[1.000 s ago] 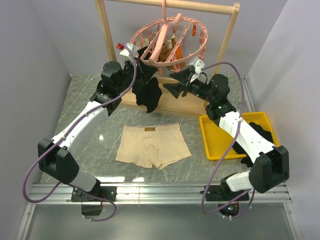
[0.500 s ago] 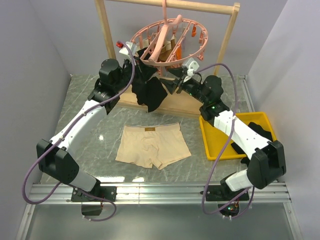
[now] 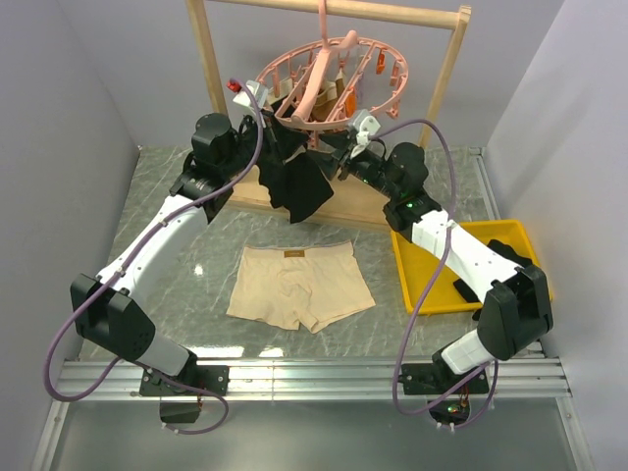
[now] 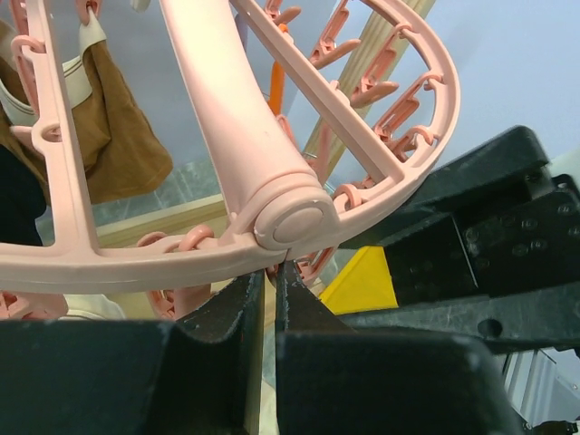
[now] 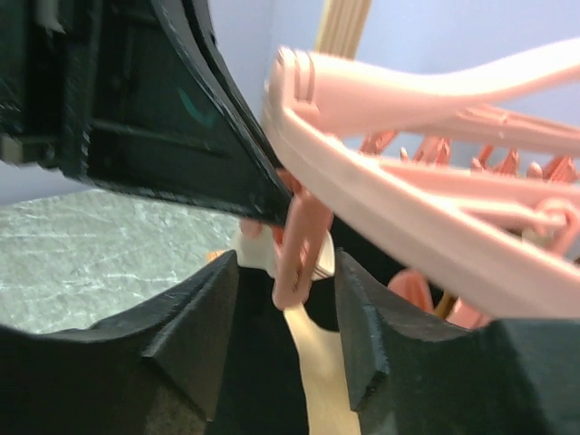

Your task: Clip the underwear to the hanger

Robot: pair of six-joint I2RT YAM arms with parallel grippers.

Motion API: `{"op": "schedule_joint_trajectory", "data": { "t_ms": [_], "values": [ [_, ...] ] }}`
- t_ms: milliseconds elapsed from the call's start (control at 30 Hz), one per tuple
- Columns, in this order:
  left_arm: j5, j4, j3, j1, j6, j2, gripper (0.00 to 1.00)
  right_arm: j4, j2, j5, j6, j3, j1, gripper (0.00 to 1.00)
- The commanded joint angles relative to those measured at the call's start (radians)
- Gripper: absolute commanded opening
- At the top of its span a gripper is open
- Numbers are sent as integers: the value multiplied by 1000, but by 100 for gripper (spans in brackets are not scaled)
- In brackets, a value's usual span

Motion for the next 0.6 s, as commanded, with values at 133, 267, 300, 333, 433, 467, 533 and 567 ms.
{"op": "schedule_joint_trajectory", "data": {
  "t_ms": [133, 267, 300, 333, 433, 467, 533, 567],
  "values": [
    [96, -47, 15, 2, 25, -44, 1, 20, 23, 3, -36, 83, 46, 35],
    [90, -41, 0, 34, -19, -70, 19, -3, 38, 20, -44, 114, 65, 10],
    [94, -41, -2, 40, -24, -76, 27, -9, 41, 25, -48, 119, 68, 2],
    [96, -44, -9, 48, -27, -84, 30, -15, 46, 48, -49, 123, 77, 0],
    [93, -41, -31, 66, -44, -119, 44, -26, 53, 72, -48, 139, 88, 0],
    [91, -37, -38, 71, -48, -137, 46, -25, 53, 75, -53, 142, 98, 0],
    [65, -6, -69, 71, -57, -158, 56, -22, 53, 92, -59, 142, 108, 0],
    [62, -1, -75, 71, -70, -168, 58, -20, 53, 91, -58, 143, 114, 0]
  ]
}}
